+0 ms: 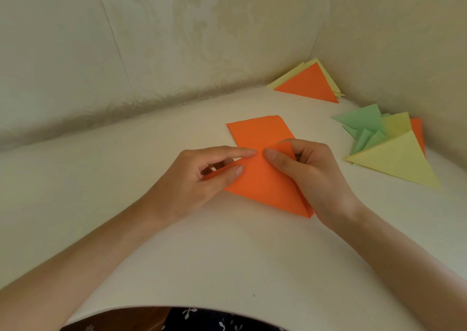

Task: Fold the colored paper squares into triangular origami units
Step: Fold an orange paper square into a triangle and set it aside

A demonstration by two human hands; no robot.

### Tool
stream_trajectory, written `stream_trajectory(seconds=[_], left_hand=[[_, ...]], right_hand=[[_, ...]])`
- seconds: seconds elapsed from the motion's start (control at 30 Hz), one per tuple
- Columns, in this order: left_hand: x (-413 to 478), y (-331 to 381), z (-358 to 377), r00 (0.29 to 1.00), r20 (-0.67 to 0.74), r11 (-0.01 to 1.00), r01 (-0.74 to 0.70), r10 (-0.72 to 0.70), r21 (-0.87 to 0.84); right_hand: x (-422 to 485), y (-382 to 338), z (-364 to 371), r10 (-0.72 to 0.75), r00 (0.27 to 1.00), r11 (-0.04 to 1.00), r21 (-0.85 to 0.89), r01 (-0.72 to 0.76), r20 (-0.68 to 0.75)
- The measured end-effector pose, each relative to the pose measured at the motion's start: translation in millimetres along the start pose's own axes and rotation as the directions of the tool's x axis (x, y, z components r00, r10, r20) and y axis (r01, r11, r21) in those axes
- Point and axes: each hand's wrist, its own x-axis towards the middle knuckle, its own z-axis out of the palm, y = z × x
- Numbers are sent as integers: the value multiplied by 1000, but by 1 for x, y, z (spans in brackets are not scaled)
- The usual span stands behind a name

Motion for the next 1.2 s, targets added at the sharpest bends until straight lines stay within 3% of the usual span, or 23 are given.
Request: stream_trajectory(seconds=[0.07, 0.13, 0.2, 0.3, 0.4, 0.53, 0.67, 0.77, 0.83, 0.93, 1.2], left_hand=[[0, -2, 2, 1000, -12, 998, -1, 1, 67], [0, -6, 4, 998, -55, 959, -12, 29, 281], [-1, -9, 3, 998, -39, 858, -27, 55, 513], [-2, -6, 4, 997, 43, 760, -78, 66, 646], [-2, -6, 2, 986, 68, 698, -158, 155, 699], [-1, -17, -1, 921, 247, 628, -386, 301, 676], [-2, -14, -6, 899, 326, 597, -437, 291, 673], [-5, -6, -7, 896, 366, 570, -442, 250, 693], [-10, -4, -6, 904, 359, 574, -425, 232, 700], [-16, -5, -5, 921, 329, 589, -386, 208, 710], [-25, 0, -4, 930, 308, 577, -366, 200, 730]], right_hand=[[1, 1, 0, -20, 999, 995, -100, 18, -25], [3, 2, 0, -76, 996, 939, -338, 55, -50], [6, 5, -5, -126, 991, 805, -588, 75, -46], [12, 14, -13, -137, 989, 613, -780, 126, 53], [19, 23, -15, -164, 979, 572, -797, 195, 122], [18, 33, -9, -305, 940, 376, -887, 267, 153], [13, 23, -4, -374, 916, 272, -927, 260, 147], [-1, 14, -3, -462, 816, 131, -884, 449, 346], [-18, 13, 1, -450, 786, 145, -834, 532, 423], [-33, 13, 5, -353, 831, 249, -813, 527, 430], [-36, 13, 8, -344, 832, 172, -842, 511, 435]])
